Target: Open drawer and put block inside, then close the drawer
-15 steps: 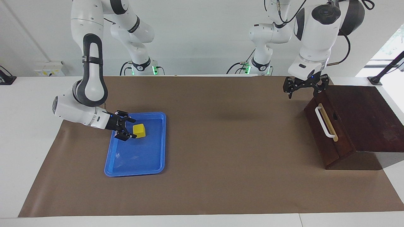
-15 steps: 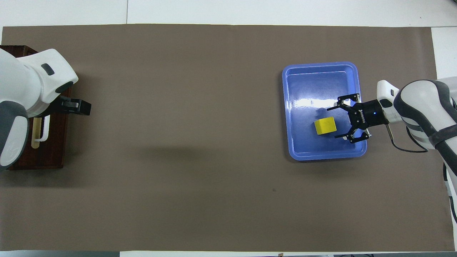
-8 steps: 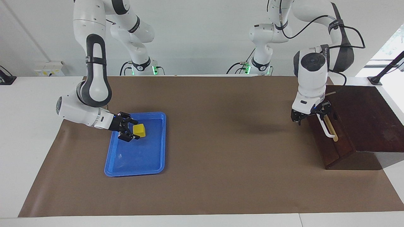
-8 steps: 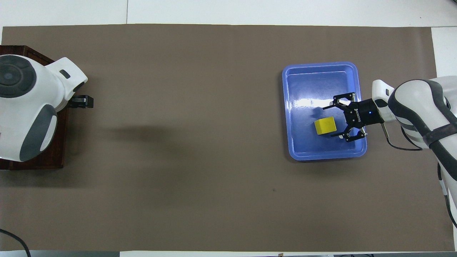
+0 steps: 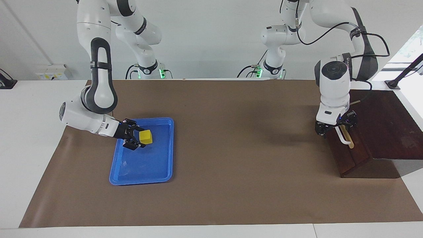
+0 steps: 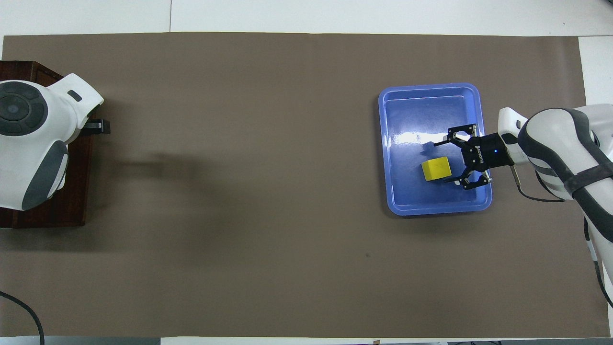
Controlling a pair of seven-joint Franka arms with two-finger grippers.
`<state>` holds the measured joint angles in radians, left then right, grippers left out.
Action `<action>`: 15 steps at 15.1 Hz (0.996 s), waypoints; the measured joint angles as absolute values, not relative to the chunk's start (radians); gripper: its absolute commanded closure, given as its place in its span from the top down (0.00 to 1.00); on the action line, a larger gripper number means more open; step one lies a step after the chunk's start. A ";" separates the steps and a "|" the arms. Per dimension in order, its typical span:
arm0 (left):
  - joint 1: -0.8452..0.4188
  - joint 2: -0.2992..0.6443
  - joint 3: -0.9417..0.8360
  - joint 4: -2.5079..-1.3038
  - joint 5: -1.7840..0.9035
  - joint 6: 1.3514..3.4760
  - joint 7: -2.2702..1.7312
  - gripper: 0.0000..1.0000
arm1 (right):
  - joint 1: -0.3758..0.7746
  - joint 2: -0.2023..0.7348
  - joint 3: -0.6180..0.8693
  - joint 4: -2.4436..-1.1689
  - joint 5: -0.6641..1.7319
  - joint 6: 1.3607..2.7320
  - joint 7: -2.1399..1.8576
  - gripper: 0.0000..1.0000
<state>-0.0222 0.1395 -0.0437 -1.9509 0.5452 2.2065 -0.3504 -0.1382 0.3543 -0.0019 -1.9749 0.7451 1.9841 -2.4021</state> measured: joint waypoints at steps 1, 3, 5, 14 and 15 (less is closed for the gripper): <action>-0.022 0.143 -0.045 -1.957 0.545 2.215 -0.350 1.00 | -0.139 0.354 -0.004 -1.976 0.745 1.984 -2.402 1.00; -0.021 0.145 -0.045 -1.975 0.545 2.244 -0.350 1.00 | -0.139 0.355 -0.005 -1.976 0.745 1.984 -2.402 1.00; -0.017 0.146 -0.044 -1.996 0.545 2.261 -0.351 1.00 | -0.138 0.355 -0.005 -1.977 0.745 1.984 -2.402 0.83; -0.017 0.170 -0.052 -2.009 0.571 2.289 -0.360 1.00 | -0.133 0.354 0.000 -1.974 0.746 1.991 -2.402 0.00; -0.032 0.170 -0.054 -2.009 0.571 2.292 -0.380 1.00 | -0.132 0.354 0.001 -1.973 0.746 1.997 -2.402 0.00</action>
